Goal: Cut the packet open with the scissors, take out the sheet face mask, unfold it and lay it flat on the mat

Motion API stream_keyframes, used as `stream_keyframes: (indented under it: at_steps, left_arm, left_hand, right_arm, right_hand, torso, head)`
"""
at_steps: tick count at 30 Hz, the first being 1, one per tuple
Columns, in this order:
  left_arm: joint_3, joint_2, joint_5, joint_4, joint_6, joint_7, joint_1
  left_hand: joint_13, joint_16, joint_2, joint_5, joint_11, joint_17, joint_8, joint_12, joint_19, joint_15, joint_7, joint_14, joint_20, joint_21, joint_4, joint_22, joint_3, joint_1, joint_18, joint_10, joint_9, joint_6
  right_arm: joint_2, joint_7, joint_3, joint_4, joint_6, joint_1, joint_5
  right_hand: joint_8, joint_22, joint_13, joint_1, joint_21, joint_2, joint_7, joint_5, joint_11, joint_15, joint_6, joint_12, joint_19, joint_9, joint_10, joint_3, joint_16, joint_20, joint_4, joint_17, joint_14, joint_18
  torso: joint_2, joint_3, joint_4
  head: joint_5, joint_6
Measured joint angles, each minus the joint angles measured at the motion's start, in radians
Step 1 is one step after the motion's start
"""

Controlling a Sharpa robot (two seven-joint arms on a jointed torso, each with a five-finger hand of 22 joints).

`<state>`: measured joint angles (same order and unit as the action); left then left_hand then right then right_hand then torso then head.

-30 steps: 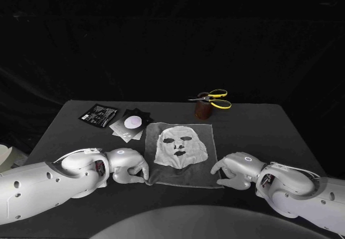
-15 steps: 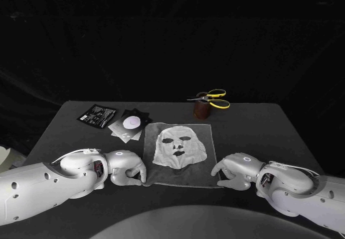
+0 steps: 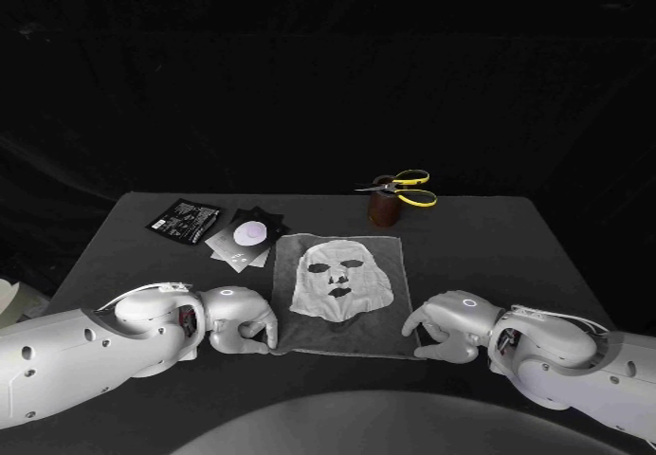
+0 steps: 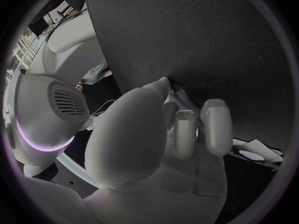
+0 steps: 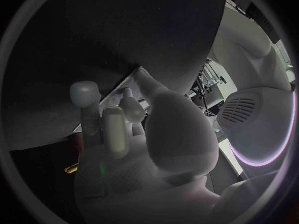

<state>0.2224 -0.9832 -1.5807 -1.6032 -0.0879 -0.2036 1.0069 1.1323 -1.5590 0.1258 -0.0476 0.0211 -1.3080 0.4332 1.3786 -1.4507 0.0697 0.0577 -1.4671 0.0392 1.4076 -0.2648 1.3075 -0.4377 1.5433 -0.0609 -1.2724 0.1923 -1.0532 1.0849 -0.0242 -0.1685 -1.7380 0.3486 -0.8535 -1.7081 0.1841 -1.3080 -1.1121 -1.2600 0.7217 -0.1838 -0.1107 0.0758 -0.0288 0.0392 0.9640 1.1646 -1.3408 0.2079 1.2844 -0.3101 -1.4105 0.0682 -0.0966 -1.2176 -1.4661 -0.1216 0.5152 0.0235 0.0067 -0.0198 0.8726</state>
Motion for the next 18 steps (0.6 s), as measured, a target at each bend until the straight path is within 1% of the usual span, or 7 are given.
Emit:
stream_keyframes:
  at_steps: [6, 9, 13, 15, 16, 18]
  left_arm:
    - [-0.002, 0.000, 0.001, 0.000, 0.016, 0.002, 0.002]
    - [-0.003, 0.000, 0.002, 0.000, 0.025, 0.003, 0.003]
    - [-0.003, -0.001, 0.004, 0.000, 0.033, 0.004, 0.003]
    - [-0.003, -0.002, 0.005, 0.000, 0.037, 0.004, 0.003]
    - [-0.004, -0.003, 0.006, -0.001, 0.038, 0.004, 0.003]
    - [-0.004, -0.005, 0.007, 0.000, 0.040, 0.004, 0.004]
  left_hand:
    - [0.003, 0.000, 0.002, 0.000, 0.000, 0.000, 0.002, 0.004, 0.000, 0.000, 0.000, 0.000, 0.000, 0.000, -0.001, 0.000, -0.007, 0.002, 0.000, 0.000, 0.000, 0.000]
    - [0.005, 0.000, 0.003, 0.000, 0.000, 0.000, 0.002, 0.004, 0.004, 0.000, 0.000, 0.000, -0.004, 0.000, -0.001, 0.001, -0.007, 0.003, 0.000, 0.000, 0.000, 0.000]
    - [0.005, 0.000, 0.003, 0.001, 0.000, 0.000, 0.002, 0.004, 0.004, 0.000, 0.000, 0.000, -0.004, 0.000, -0.001, 0.001, -0.007, 0.003, 0.000, 0.000, 0.000, 0.000]
    - [0.005, 0.001, 0.003, 0.001, 0.000, 0.000, 0.002, 0.004, 0.004, 0.000, 0.000, 0.000, -0.004, 0.000, -0.001, 0.001, -0.007, 0.003, 0.000, 0.000, 0.000, 0.000]
    - [0.005, 0.001, 0.004, 0.001, 0.000, 0.000, 0.002, 0.004, 0.004, 0.000, 0.000, 0.000, -0.004, 0.000, -0.001, 0.001, -0.007, 0.004, 0.000, 0.000, 0.000, 0.000]
    - [0.005, 0.001, 0.007, 0.001, 0.000, 0.000, 0.003, 0.004, 0.004, 0.000, 0.000, 0.000, -0.004, 0.000, -0.001, 0.001, -0.007, 0.001, 0.000, 0.000, 0.000, 0.000]
  right_arm:
    - [-0.002, 0.003, 0.003, 0.004, 0.004, 0.004, -0.014]
    - [-0.003, 0.006, 0.004, 0.007, 0.006, 0.005, -0.022]
    - [-0.004, 0.008, 0.005, 0.009, 0.007, 0.006, -0.032]
    - [-0.005, 0.009, 0.006, 0.011, 0.008, 0.006, -0.040]
    - [-0.005, 0.009, 0.006, 0.011, 0.008, 0.006, -0.043]
    - [-0.006, 0.012, 0.006, 0.011, 0.009, 0.007, -0.052]
  right_hand:
    - [0.000, 0.000, -0.010, -0.002, 0.000, -0.002, 0.002, 0.000, 0.000, 0.000, 0.003, 0.012, 0.000, 0.004, 0.000, 0.009, 0.000, 0.000, -0.003, -0.001, 0.000, 0.000]
    - [0.010, 0.001, -0.019, -0.005, 0.001, -0.003, 0.005, 0.000, 0.001, 0.000, 0.022, 0.023, 0.000, 0.004, 0.001, 0.015, 0.000, 0.000, -0.007, -0.003, 0.000, 0.000]
    - [0.032, 0.001, -0.031, -0.030, 0.011, 0.017, 0.010, 0.000, 0.007, 0.000, 0.051, 0.031, 0.000, 0.012, 0.007, 0.016, -0.004, 0.000, -0.009, -0.009, 0.000, 0.000]
    - [0.040, 0.001, -0.035, -0.037, 0.022, 0.022, 0.013, -0.003, 0.011, 0.000, 0.064, 0.038, 0.000, 0.016, 0.011, 0.009, -0.010, 0.000, -0.015, -0.017, 0.000, 0.001]
    - [0.043, 0.001, -0.038, -0.041, 0.028, 0.024, 0.014, -0.004, 0.011, 0.000, 0.069, 0.040, -0.002, 0.016, 0.015, 0.005, -0.012, -0.002, -0.020, -0.023, 0.000, 0.002]
    - [0.060, 0.000, -0.049, -0.052, 0.048, 0.034, 0.019, -0.011, 0.016, 0.001, 0.093, 0.052, -0.010, 0.019, 0.025, -0.008, -0.023, -0.010, -0.032, -0.044, 0.000, 0.006]
  torso:
    - [0.000, 0.0006, 0.0003]
    - [0.000, 0.0007, 0.0008]
    - [0.000, 0.0007, 0.0008]
    - [0.000, 0.0006, 0.0009]
    - [0.000, 0.0007, 0.0008]
    - [0.000, 0.0008, 0.0008]
  head:
    - [0.000, 0.000]
    - [0.001, 0.000]
    - [0.002, 0.000]
    - [0.003, 0.000]
    - [0.003, 0.000]
    - [0.003, 0.000]
